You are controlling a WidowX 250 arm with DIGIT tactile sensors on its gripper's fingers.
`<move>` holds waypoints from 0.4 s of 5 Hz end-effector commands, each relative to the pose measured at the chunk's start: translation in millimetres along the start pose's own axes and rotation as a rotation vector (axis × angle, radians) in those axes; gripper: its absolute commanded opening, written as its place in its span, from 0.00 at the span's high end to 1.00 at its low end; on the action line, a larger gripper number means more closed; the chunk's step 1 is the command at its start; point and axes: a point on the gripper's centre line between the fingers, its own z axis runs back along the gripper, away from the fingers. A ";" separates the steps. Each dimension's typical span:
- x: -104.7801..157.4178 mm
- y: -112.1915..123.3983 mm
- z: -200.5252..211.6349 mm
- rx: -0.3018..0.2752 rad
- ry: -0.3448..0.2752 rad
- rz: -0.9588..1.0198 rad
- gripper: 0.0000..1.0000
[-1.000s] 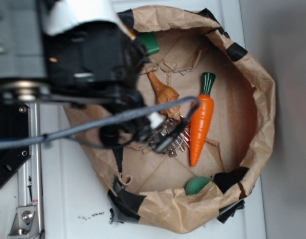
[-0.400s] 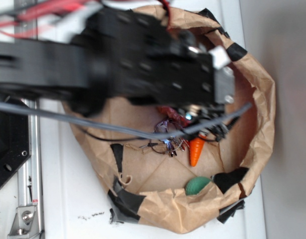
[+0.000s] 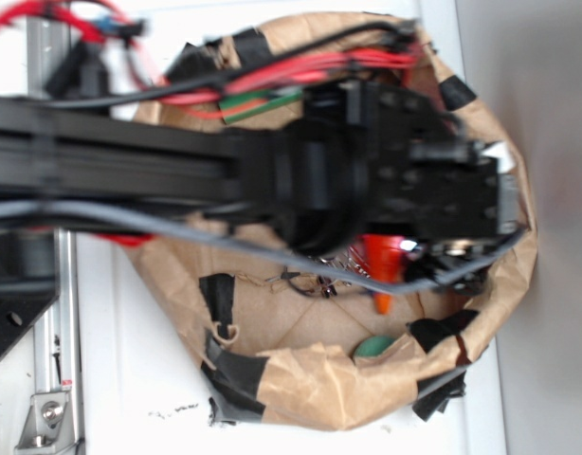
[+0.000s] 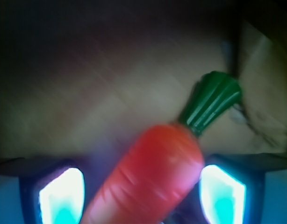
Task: Grab the carrot.
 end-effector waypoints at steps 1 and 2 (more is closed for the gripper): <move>-23.7 1.7 -6.6 -0.032 0.028 -0.075 1.00; -36.3 8.2 5.1 -0.039 0.026 -0.059 1.00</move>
